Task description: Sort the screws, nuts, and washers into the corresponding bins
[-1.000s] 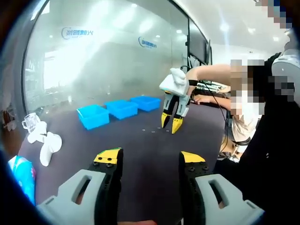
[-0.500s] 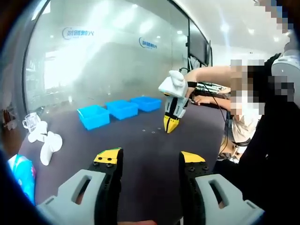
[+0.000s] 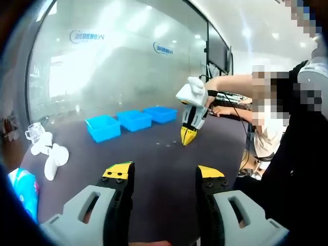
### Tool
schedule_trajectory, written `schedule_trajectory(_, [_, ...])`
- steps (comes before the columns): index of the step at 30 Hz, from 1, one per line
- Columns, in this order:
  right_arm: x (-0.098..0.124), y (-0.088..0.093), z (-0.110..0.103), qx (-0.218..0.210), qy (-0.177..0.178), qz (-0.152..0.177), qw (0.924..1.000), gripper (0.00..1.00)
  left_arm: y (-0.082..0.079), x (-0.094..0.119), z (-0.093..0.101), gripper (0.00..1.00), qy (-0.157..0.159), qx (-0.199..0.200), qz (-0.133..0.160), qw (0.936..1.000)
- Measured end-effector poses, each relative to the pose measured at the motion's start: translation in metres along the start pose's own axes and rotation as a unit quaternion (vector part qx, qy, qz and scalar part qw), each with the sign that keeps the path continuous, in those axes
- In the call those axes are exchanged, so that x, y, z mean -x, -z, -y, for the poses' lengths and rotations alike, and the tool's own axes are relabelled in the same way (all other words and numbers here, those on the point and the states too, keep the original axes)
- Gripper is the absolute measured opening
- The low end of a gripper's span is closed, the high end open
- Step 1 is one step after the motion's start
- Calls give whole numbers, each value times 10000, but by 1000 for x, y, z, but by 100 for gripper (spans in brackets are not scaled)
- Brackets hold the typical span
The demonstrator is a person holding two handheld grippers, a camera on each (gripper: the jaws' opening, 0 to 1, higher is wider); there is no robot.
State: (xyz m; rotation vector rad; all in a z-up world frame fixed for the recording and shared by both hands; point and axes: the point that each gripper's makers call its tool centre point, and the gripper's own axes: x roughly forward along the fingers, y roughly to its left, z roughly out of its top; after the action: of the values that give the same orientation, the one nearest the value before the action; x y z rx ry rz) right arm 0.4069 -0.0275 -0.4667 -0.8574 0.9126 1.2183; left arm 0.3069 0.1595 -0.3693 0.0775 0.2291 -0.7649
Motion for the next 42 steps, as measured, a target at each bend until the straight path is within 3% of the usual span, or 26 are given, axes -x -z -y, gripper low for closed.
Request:
schedule_trajectory(6, [2,1,1,70,27,38,10000,0,-1,-1,2,47,28,-7,-5,10000])
schedule_trajectory(20, [3,5,-8,753,-174,-176,9969,25,-2,-1,3,47,32,19,11,10000])
schedule_trajectory(34, [-1,2,-3,1083,-191,-351,9933,14,0,-1,4,47,35,56,11,10000])
schedule_trajectory(42, [-3,3,-2,1040,-226,-425,9934,9,1,1,4,47,20,82,11,10000])
